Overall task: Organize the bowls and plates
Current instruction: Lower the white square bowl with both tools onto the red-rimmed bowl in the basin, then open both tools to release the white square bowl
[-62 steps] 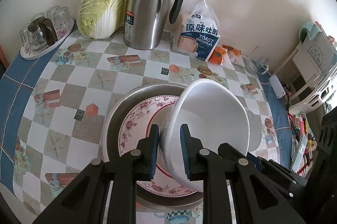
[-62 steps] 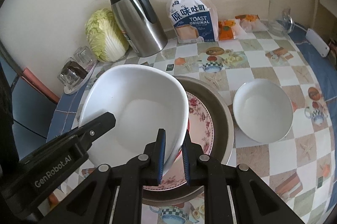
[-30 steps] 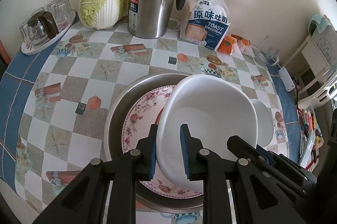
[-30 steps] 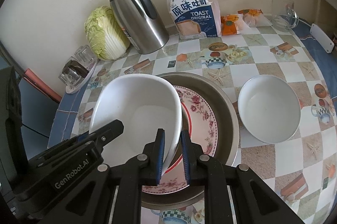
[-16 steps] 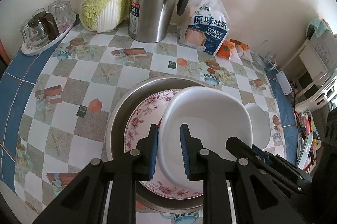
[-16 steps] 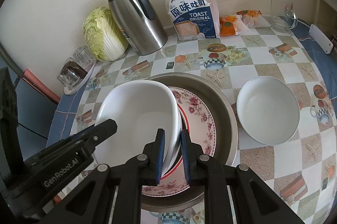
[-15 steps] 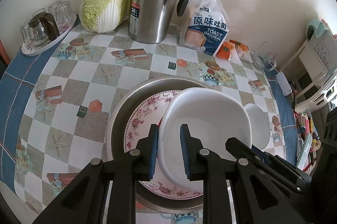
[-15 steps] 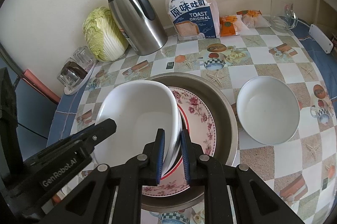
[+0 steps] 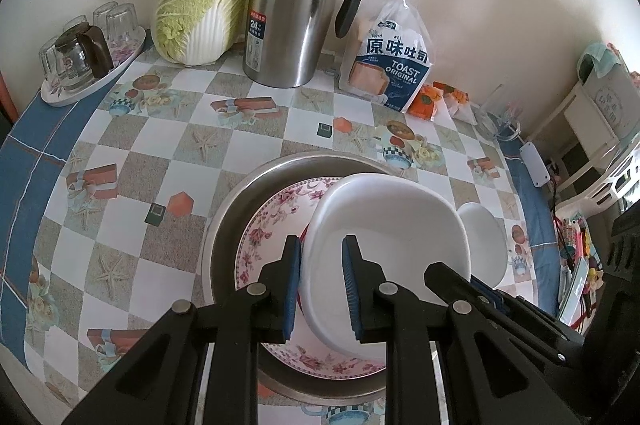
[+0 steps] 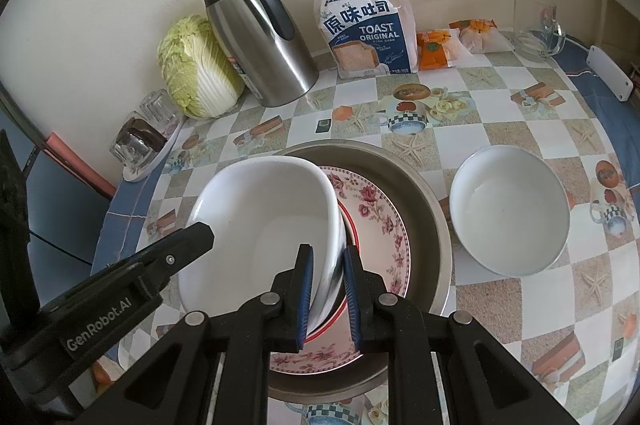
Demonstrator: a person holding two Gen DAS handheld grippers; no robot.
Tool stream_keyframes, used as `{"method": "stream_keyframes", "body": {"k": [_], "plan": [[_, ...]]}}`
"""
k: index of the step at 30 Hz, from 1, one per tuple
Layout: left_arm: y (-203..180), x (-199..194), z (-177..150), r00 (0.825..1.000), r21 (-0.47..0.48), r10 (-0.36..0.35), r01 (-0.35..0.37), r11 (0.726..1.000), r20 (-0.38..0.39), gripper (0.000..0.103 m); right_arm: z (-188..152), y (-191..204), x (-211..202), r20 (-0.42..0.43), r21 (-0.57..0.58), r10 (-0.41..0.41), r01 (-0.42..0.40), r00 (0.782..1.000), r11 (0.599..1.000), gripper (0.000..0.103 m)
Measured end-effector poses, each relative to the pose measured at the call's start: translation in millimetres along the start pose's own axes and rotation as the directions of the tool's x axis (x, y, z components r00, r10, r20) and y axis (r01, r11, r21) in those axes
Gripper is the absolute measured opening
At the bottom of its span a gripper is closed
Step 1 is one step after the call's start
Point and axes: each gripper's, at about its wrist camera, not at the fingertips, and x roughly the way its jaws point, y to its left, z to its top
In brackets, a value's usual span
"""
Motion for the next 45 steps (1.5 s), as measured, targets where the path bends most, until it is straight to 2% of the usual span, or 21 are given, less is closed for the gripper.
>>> {"method": "stream_keyframes", "body": {"k": [24, 34, 40, 41, 44, 45], "plan": [[-1, -2, 1, 1.0, -0.004, 0.001, -0.001, 1.0, 0.008, 0.021, 2, -2, -1, -0.012, 0.013, 0.017, -0.017, 1.0, 1.0, 0.019], [2, -7, 2, 1.0, -0.013, 0.007, -0.007, 1.0, 0.02, 0.023, 3, -2, -6, -0.002, 0.015, 0.023, -0.023, 1.0, 1.0, 0.019], [6, -16, 5, 0.999, -0.029, 0.01, -0.009, 1.0, 0.043, 0.023, 5, -2, -21, 0.038, 0.01, 0.019, -0.02, 0.999, 1.0, 0.019], [6, -17, 5, 0.999, -0.032, 0.013, -0.012, 0.999, 0.046, 0.024, 6, -2, -23, 0.044, 0.009, 0.019, -0.019, 0.999, 1.0, 0.019], [9, -19, 6, 0.998, -0.043, 0.025, -0.022, 0.999, 0.054, 0.042, 7, -4, -25, 0.051, 0.01, 0.006, -0.007, 0.999, 1.0, 0.019], [10, -20, 6, 0.998, -0.051, 0.032, -0.029, 0.998, 0.055, 0.045, 8, -5, -25, 0.051, 0.012, -0.002, 0.001, 0.999, 1.0, 0.019]]}}
